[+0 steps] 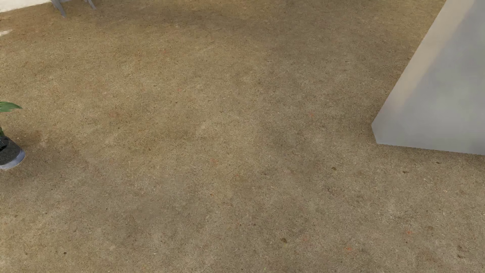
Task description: Approach the sofa
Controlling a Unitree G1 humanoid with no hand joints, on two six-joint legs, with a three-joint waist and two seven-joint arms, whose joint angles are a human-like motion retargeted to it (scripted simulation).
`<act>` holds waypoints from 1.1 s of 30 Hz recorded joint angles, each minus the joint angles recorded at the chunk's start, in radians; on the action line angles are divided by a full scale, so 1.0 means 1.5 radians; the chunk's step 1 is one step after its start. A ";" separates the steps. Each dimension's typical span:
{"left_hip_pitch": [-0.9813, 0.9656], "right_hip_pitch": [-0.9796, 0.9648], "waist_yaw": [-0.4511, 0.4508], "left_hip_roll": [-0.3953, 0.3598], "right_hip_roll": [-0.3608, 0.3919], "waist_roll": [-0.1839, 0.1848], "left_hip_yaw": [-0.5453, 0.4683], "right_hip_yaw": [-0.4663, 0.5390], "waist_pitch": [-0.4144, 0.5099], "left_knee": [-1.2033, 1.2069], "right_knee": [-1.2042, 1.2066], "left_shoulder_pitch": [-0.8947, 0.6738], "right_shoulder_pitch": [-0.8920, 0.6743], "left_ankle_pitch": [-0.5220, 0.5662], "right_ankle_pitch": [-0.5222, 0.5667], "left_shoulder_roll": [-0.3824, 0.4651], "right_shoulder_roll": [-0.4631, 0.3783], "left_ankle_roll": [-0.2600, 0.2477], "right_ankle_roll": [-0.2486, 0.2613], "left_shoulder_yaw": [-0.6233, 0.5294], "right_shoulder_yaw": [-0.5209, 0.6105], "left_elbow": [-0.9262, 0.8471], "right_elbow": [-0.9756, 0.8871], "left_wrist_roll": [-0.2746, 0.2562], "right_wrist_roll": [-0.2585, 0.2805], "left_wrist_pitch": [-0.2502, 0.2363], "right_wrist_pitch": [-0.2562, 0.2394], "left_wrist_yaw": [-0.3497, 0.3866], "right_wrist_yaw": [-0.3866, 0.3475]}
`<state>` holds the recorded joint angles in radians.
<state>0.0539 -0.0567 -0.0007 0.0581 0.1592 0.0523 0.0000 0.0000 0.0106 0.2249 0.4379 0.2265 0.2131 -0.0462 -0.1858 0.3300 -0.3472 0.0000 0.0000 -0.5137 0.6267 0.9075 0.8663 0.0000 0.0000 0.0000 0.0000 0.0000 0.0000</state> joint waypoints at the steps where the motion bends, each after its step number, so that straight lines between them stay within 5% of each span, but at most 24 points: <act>1: 0.001 -0.009 -0.001 -0.003 0.001 -0.004 0.000 0.000 -0.001 -0.001 0.007 0.000 -0.003 -0.004 0.022 0.000 0.001 0.000 0.000 0.009 0.003 0.004 0.002 0.000 0.000 0.000 0.000 0.000 0.000; 2: -0.005 -0.012 -0.005 -0.002 0.002 -0.006 0.000 0.000 -0.001 -0.019 0.013 0.003 -0.002 0.023 0.031 0.003 0.001 0.000 0.000 0.007 0.005 0.005 -0.002 0.000 0.000 0.000 0.000 0.000 0.000; 3: -0.001 -0.006 -0.005 -0.007 0.002 -0.008 0.000 0.000 0.004 0.163 0.016 0.006 0.003 -0.063 0.035 0.004 -0.003 0.000 0.000 0.000 0.009 0.002 -0.014 0.000 0.000 0.000 0.000 0.000 0.000; 4: -0.013 -0.013 0.013 -0.013 0.005 -0.012 0.000 0.000 -0.002 0.170 0.023 0.011 0.003 -0.151 0.038 0.006 -0.003 0.000 0.000 0.004 0.013 0.007 -0.016 0.000 0.000 0.000 0.000 0.000 0.000; 9: -0.215 0.062 0.075 0.011 0.024 0.007 0.000 0.000 0.056 0.503 0.034 0.032 -0.007 -0.182 -0.026 0.003 -0.027 0.000 0.000 0.045 -0.016 -0.027 -0.104 0.000 0.000 0.000 0.000 0.000 0.000; 11: -0.285 0.094 0.134 0.004 -0.007 -0.020 0.000 0.000 0.056 0.484 0.013 0.049 -0.033 -0.171 -0.074 0.013 -0.004 0.000 0.000 0.043 -0.031 -0.023 -0.097 0.000 0.000 0.000 0.000 0.000 0.000; 16: -0.427 0.222 0.169 0.033 -0.017 -0.016 0.000 0.000 0.069 0.315 -0.028 0.064 -0.081 -0.051 -0.211 0.011 -0.028 0.000 0.000 0.014 -0.009 0.036 -0.139 0.000 0.000 0.000 0.000 0.000 0.000; 19: -0.459 0.287 0.197 0.041 -0.037 -0.018 0.000 0.000 0.066 0.317 -0.028 0.073 -0.089 -0.076 -0.198 0.011 -0.025 0.000 0.000 0.008 -0.012 0.057 -0.117 0.000 0.000 0.000 0.000 0.000 0.000; 21: -0.471 0.283 0.222 0.038 -0.053 -0.033 0.000 0.000 0.055 0.399 0.023 0.072 -0.064 -0.087 -0.092 0.013 -0.016 0.000 0.000 0.015 0.016 0.074 -0.088 0.000 0.000 0.000 0.000 0.000 0.000; 22: -0.451 0.274 0.219 0.018 -0.075 -0.048 0.000 0.000 0.056 0.437 0.086 0.069 -0.057 -0.108 0.008 0.014 -0.010 0.000 0.000 0.003 0.029 0.088 -0.052 0.000 0.000 0.000 0.000 0.000 0.000; 24: -0.386 0.170 0.185 -0.007 -0.077 -0.032 0.000 0.000 0.054 0.450 0.321 0.058 -0.034 -0.159 0.207 0.006 -0.007 0.000 0.000 0.005 0.043 0.087 0.006 0.000 0.000 0.000 0.000 0.000 0.000; 27: -0.230 -0.044 0.093 -0.033 -0.070 -0.011 0.000 0.000 0.072 0.393 0.609 0.039 0.014 -0.206 0.190 0.005 -0.010 0.000 0.000 0.007 0.021 0.020 0.007 0.000 0.000 0.000 0.000 0.000 0.000; 31: 0.013 -0.240 -0.042 -0.024 -0.052 0.025 0.000 0.000 0.083 0.220 0.248 0.014 0.048 -0.207 0.295 0.019 -0.023 0.000 0.000 0.035 0.032 -0.081 0.009 0.000 0.000 0.000 0.000 0.000 0.000; 32: 0.059 -0.271 -0.066 -0.020 -0.055 0.027 0.000 0.000 0.076 0.195 0.134 0.005 0.052 -0.223 0.259 0.027 -0.024 0.000 0.000 0.041 0.030 -0.105 0.006 0.000 0.000 0.000 0.000 0.000 0.000; 33: 0.097 -0.296 -0.080 -0.023 -0.061 0.025 0.000 0.000 0.070 0.182 0.050 -0.008 0.056 -0.241 0.139 0.033 -0.024 0.000 0.000 0.046 0.024 -0.122 0.002 0.000 0.000 0.000 0.000 0.000 0.000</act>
<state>0.1996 -0.5000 -0.1209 0.0243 0.0678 0.0899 0.0000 0.0000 0.1154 0.4978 0.5136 0.2141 0.2976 -0.4070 0.0222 0.3798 -0.3837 0.0000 0.0000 -0.4441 0.6633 0.7239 0.8687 0.0000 0.0000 0.0000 0.0000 0.0000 0.0000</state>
